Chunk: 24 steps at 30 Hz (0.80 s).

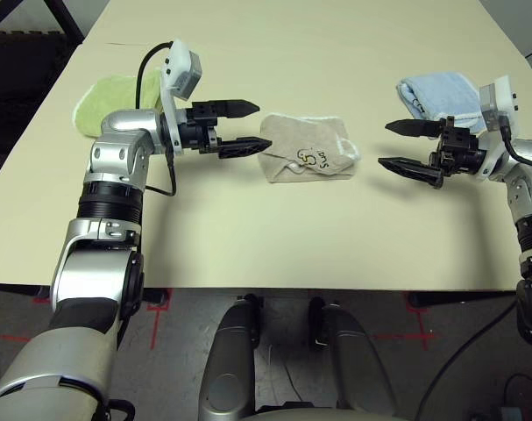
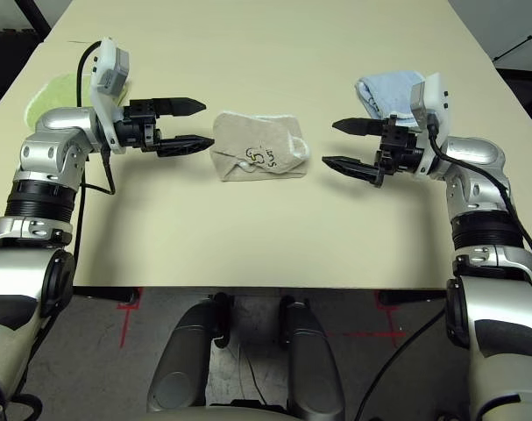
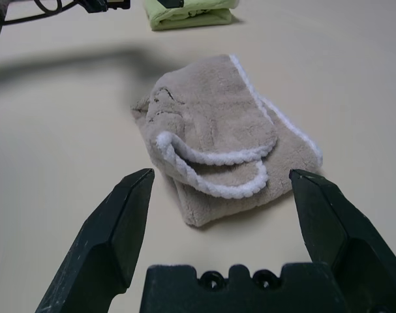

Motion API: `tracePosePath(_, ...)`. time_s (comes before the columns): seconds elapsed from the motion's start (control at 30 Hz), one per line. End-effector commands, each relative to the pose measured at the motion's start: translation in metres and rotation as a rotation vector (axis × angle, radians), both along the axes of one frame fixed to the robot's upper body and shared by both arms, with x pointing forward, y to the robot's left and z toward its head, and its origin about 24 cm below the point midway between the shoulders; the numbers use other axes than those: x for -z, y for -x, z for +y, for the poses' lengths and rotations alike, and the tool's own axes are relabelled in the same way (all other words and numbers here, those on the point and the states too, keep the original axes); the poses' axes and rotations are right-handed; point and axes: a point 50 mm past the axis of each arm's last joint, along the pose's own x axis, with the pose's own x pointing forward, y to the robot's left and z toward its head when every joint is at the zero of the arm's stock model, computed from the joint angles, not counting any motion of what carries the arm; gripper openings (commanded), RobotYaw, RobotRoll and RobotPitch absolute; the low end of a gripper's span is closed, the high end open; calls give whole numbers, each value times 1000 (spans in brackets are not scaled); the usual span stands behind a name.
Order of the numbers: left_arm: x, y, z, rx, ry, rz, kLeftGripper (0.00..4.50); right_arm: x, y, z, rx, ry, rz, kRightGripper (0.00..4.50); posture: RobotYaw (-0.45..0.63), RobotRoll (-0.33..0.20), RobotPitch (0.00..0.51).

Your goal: Fold the towel and set it aside.

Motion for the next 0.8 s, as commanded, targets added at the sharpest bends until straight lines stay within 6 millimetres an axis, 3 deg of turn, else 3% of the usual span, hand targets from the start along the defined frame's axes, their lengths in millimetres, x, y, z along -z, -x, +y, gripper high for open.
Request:
tracePosePath(0.03, 8, 2, 1, 30, -81, -11, 4467, 0, 5, -3, -5, 42, -43, 4500, 70, 0, 201)
tracePosePath(0.13, 12, 1, 3, 33, -72, -42, 4467, 0, 6, -1, -9, 40, -102, 4500, 66, 0, 199)
tracePosePath(0.23, 17, -2, 11, 33, -56, -100, 4500, 1, 8, -2, -10, 1, -91, 3905, 62, 0, 200)
tracePosePath(0.57, 12, -13, 8, 18, -30, -139, 4500, -3, 5, 14, -31, -94, -54, 30, 67, 0, 196)
tracePosePath(0.7, 11, -14, 1, 40, -3, -139, 4500, -6, 4, 22, -47, -119, -47, 30, 75, 0, 198)
tracePosePath(0.8, 11, -16, -6, 49, 15, -159, 3849, -7, 3, 26, -58, -121, -47, 0, 76, 0, 197)
